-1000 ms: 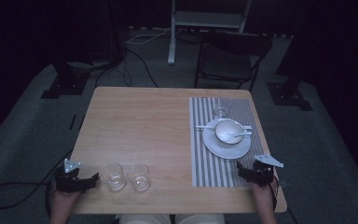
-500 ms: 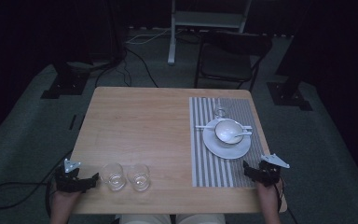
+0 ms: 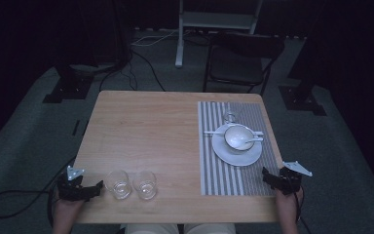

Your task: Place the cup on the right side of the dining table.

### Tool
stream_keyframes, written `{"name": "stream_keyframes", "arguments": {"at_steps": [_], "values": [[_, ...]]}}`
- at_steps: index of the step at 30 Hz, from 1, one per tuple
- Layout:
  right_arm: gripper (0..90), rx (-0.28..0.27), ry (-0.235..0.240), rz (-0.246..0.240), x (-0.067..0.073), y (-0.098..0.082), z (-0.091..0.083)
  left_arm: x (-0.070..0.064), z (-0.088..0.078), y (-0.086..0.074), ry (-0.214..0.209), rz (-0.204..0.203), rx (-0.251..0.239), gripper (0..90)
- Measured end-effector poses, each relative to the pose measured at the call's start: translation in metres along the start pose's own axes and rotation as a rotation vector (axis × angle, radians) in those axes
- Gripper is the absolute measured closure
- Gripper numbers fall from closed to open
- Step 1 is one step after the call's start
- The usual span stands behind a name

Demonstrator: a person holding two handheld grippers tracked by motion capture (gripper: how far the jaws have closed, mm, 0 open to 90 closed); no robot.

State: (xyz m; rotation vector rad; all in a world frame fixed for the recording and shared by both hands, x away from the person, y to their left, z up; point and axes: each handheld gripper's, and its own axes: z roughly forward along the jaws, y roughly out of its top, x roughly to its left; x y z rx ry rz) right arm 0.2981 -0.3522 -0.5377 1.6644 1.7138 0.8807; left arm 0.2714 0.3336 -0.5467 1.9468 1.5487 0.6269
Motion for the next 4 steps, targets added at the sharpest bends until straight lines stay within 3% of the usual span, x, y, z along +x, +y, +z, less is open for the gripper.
{"name": "stream_keyframes", "arguments": {"at_steps": [4], "values": [[12.1, 0.005, 0.000, 0.016, -0.0025, 0.0023, 0.0004, 0.0000, 0.0000, 0.0000, 0.000, 0.000, 0.000, 0.7]]}}
